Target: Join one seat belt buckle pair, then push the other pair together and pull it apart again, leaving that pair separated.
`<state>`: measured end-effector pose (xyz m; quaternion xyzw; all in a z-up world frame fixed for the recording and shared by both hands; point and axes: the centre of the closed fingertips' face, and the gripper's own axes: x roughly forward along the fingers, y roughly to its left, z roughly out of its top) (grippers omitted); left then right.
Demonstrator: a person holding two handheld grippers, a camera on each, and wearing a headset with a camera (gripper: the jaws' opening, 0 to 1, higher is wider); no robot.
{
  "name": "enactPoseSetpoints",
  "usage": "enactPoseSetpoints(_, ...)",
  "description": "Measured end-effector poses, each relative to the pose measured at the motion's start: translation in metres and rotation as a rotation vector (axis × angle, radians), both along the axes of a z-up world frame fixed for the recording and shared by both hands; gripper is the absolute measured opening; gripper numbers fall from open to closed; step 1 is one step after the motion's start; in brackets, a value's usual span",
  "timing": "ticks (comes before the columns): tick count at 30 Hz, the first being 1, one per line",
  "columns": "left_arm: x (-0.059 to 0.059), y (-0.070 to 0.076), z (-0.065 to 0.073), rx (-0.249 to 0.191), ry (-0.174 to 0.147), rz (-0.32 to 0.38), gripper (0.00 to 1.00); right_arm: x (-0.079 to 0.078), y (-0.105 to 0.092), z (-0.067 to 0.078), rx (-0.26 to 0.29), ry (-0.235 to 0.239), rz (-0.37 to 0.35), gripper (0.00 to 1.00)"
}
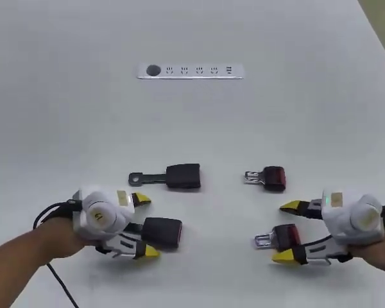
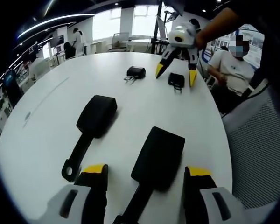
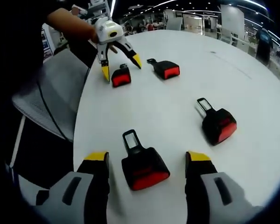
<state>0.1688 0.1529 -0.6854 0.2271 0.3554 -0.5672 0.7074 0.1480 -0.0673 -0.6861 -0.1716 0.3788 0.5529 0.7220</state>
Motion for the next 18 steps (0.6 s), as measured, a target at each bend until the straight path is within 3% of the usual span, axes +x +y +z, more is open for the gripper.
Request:
enactPoseSetpoints(5, -0.003, 0.002, -0.002, 0.015, -0.017, -0.049, 0.63, -0.002, -0.003, -0.001, -0.002, 0.007, 0.035, 0.60)
enactPoseSetpoints(8, -0.008, 0.003, -0.001, 0.016, -0.010, -0.067, 0.58, -0.007, -0.005, 0.000, -0.013, 0.002, 0.076, 0.57)
enactPoseSetpoints(9, -0.009, 0.005, -0.002, 0.024, -0.023, -0.083, 0.57, -0.009, -0.007, 0.000, -0.021, -0.006, 0.084, 0.55)
enactPoseSetpoints(12, -0.010, 0.006, -0.002, 0.023, -0.021, -0.080, 0.55, -0.009, -0.009, 0.001, -0.014, -0.004, 0.080, 0.54)
enactPoseSetpoints(16, -0.015, 0.006, -0.002, 0.034, -0.043, -0.106, 0.38, -0.013, -0.014, 0.000, -0.023, -0.012, 0.097, 0.48)
enactPoseSetpoints(18, -0.015, 0.006, -0.003, 0.030, -0.042, -0.099, 0.37, -0.012, -0.015, 0.000, -0.025, -0.028, 0.091, 0.44)
